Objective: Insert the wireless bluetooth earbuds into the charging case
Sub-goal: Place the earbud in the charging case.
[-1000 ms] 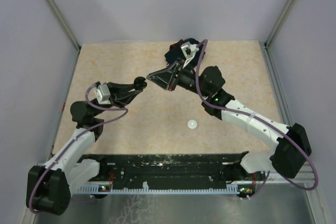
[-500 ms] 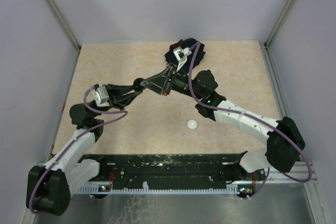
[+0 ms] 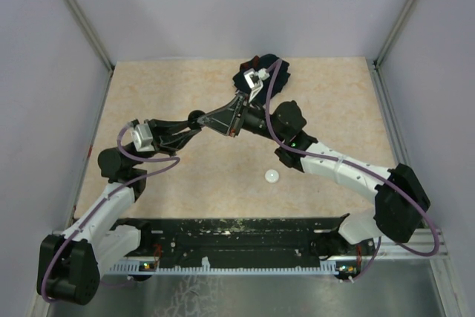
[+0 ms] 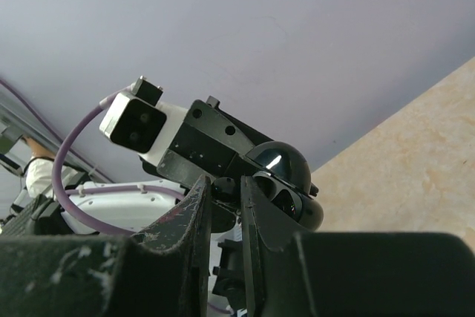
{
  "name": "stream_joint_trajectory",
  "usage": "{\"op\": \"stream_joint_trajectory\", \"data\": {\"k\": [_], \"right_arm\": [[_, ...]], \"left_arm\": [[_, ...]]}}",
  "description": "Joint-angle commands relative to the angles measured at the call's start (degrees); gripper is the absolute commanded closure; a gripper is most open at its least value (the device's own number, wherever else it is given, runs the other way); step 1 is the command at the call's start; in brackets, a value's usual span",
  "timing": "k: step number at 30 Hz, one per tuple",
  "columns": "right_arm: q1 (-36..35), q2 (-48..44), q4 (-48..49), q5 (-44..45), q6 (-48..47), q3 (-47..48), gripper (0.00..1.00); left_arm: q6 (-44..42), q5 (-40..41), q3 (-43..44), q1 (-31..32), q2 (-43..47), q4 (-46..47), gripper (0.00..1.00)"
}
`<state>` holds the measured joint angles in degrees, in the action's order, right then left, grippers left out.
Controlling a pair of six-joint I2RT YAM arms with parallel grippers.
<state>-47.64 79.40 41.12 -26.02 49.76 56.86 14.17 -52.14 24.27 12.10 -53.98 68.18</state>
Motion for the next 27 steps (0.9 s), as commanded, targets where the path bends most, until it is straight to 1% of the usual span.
{"op": "stream_joint_trajectory", "data": {"k": [1, 13, 22, 27], "right_arm": [[-0.54, 0.22, 3.60, 0.11, 1.13, -0.07, 0.84], [-0.54, 0.84, 3.85, 0.81, 1.56, -0.42, 0.84], [-0.53, 0.75, 5.29, 3.26, 1.72, -1.47, 0.84], [-0.53, 0.57, 3.77, 3.00, 1.26, -1.02, 0.84]], "left_arm": [[0.59, 0.04, -0.41, -0.41, 0.88, 2.22, 1.00], [0.97, -0.45, -0.42, -0.41, 0.79, 2.92, 1.00], [1.66, -1.22, -0.40, -0.40, 0.32, 3.92, 1.00], [1.68, -0.88, -0.44, -0.41, 0.51, 3.89, 1.00]]}}
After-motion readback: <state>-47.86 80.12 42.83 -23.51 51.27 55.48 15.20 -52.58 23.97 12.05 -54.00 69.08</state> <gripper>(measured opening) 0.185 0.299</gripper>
